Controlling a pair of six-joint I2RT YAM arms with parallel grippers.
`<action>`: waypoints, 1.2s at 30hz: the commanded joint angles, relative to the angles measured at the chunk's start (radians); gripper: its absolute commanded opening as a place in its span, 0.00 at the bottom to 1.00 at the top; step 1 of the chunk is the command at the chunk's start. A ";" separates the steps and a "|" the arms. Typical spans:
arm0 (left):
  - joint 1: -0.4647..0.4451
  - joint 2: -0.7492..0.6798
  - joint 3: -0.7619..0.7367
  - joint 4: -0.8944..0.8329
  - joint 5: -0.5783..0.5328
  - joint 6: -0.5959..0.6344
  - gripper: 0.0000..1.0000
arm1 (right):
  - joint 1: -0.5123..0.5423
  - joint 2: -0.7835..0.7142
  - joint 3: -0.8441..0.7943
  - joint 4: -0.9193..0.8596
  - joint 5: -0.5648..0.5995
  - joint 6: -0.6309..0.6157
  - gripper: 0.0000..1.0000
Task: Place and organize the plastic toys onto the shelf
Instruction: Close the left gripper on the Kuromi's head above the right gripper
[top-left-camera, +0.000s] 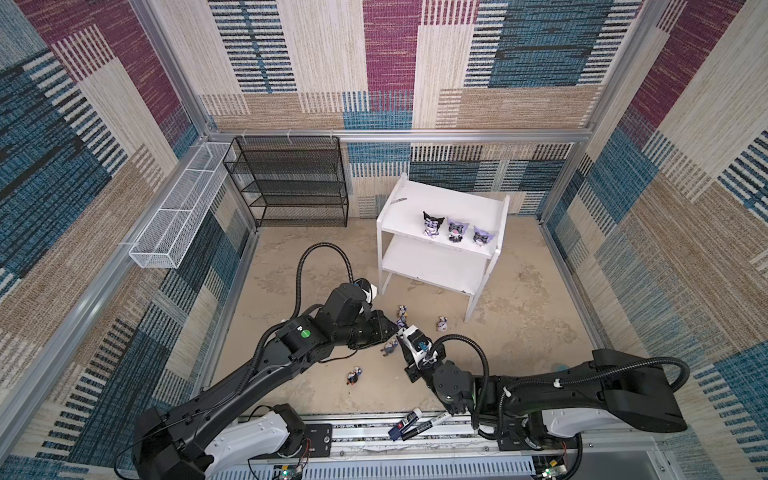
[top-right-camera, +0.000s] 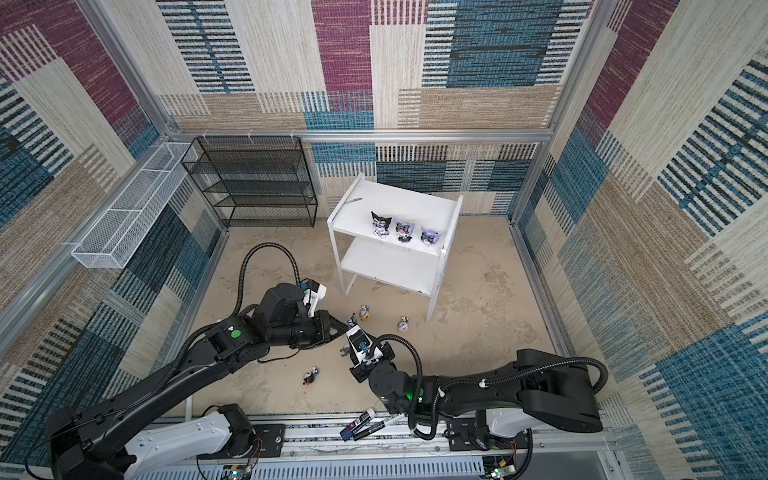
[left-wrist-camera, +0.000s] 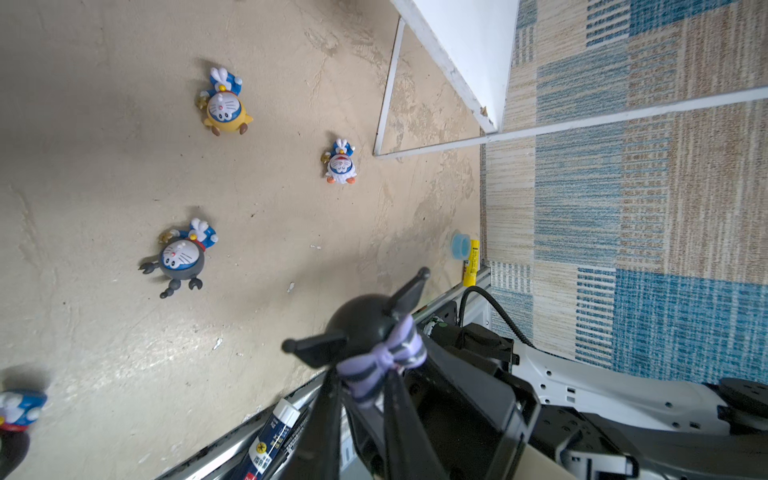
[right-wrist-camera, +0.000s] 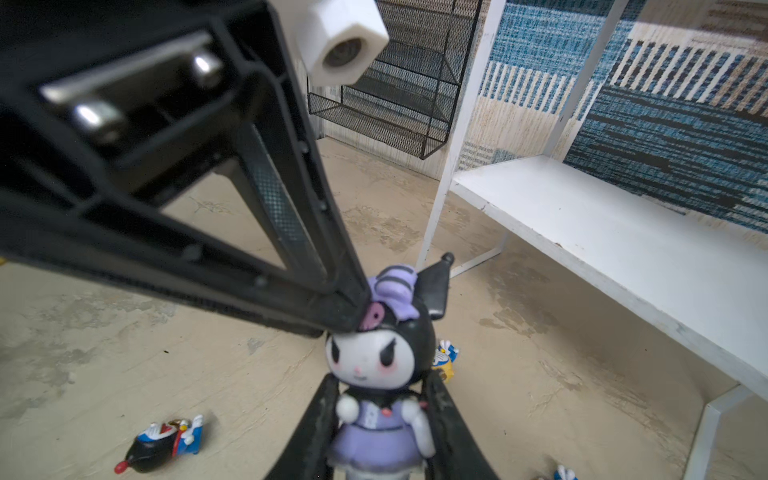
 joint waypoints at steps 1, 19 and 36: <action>0.006 -0.010 0.002 0.023 -0.062 -0.003 0.34 | 0.002 0.004 0.012 0.107 -0.075 0.003 0.00; 0.009 0.001 0.017 0.012 -0.041 -0.011 0.43 | 0.006 0.062 0.054 0.089 -0.036 -0.033 0.00; 0.008 0.074 0.029 0.002 -0.053 -0.001 0.36 | 0.051 0.113 0.082 0.183 0.045 -0.201 0.00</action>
